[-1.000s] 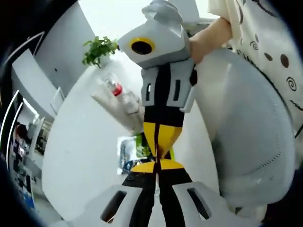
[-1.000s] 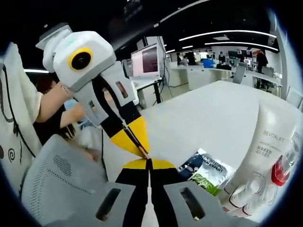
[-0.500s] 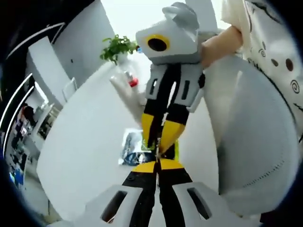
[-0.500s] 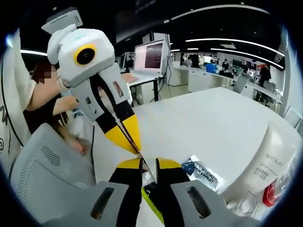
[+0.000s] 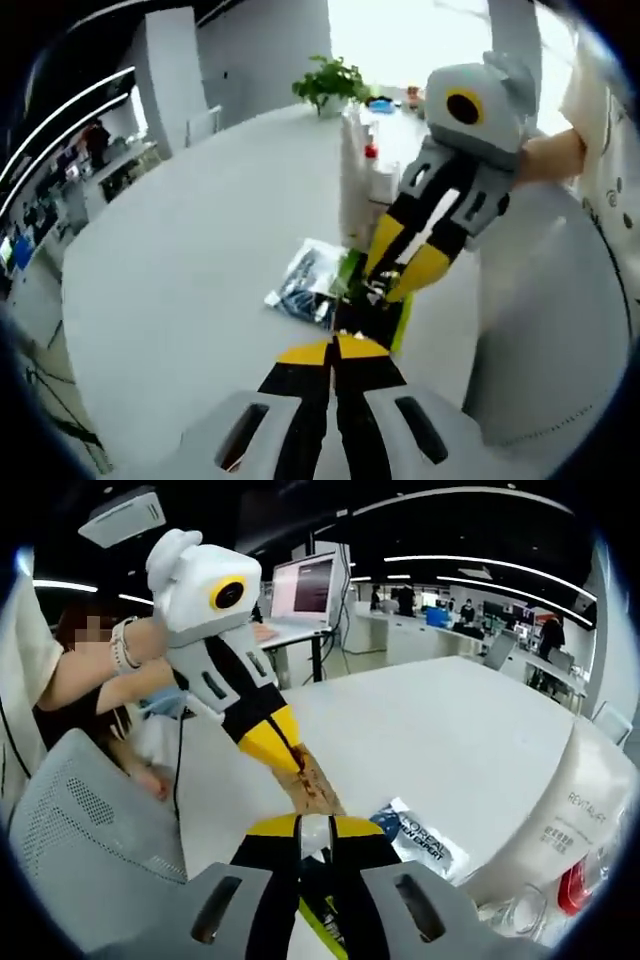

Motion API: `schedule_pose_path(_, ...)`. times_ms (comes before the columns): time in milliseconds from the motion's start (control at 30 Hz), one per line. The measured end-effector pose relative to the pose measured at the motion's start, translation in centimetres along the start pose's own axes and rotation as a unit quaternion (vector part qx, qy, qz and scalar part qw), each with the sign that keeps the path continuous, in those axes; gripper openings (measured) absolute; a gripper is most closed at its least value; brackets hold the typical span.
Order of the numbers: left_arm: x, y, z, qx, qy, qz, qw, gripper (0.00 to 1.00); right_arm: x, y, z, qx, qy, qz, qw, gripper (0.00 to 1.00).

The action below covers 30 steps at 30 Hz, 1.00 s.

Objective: Arrange the skincare products in the storage area until every visible bottle or jar stands upright without overlapping.

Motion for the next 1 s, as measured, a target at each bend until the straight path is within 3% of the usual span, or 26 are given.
schedule_pose_path(100, -0.4, -0.5, -1.3, 0.014, 0.008, 0.011, 0.9998, 0.00, 0.0, -0.5, -0.1, 0.002, 0.003, -0.002, 1.0000, 0.11)
schedule_pose_path(167, -1.2, -0.9, -1.8, 0.020, 0.041, 0.000, 0.9990, 0.00, 0.0, -0.7, 0.0, 0.004, 0.002, -0.003, 1.0000, 0.11)
schedule_pose_path(233, -1.1, -1.2, -2.1, 0.016, 0.070, 0.019, 0.9973, 0.00, 0.1, -1.0, 0.0, 0.006, 0.003, -0.003, 1.0000, 0.11)
schedule_pose_path(333, -1.6, -1.5, -2.9, 0.021, 0.113, 0.018, 0.9932, 0.00, 0.2, -1.6, 0.4, 0.001, 0.008, -0.002, 1.0000, 0.11)
schedule_pose_path(433, -2.4, -1.9, -3.9, 0.026, 0.129, 0.014, 0.9912, 0.00, 0.2, -2.3, 0.5, 0.000, 0.016, -0.001, 0.9999, 0.10)
schedule_pose_path(567, -2.9, -2.5, -4.2, 0.025, 0.179, 0.021, 0.9833, 0.00, -0.3, -3.3, 0.7, -0.001, 0.017, -0.007, 0.9998, 0.10)
schedule_pose_path(767, -3.5, -3.7, -3.7, 0.026, 0.201, 0.011, 0.9793, 0.00, -1.0, -4.5, 1.1, -0.008, 0.020, -0.017, 0.9996, 0.10)
schedule_pose_path(867, -3.8, -4.1, -2.7, 0.034, 0.191, -0.005, 0.9811, 0.00, -1.2, -5.0, 1.4, -0.014, 0.025, -0.019, 0.9994, 0.11)
schedule_pose_path(1000, -4.1, -4.3, -3.5, 0.038, 0.192, -0.015, 0.9805, 0.00, -1.4, -5.8, 1.9, -0.020, 0.026, -0.019, 0.9993, 0.10)
Point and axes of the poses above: the point that each gripper's makers call its tool centre point, and the gripper's own axes: y roughly backward along the fingers, z roughly to its right, x roughly out of its top, the point moved 2 cm from there along y, roughly backward along the fingers
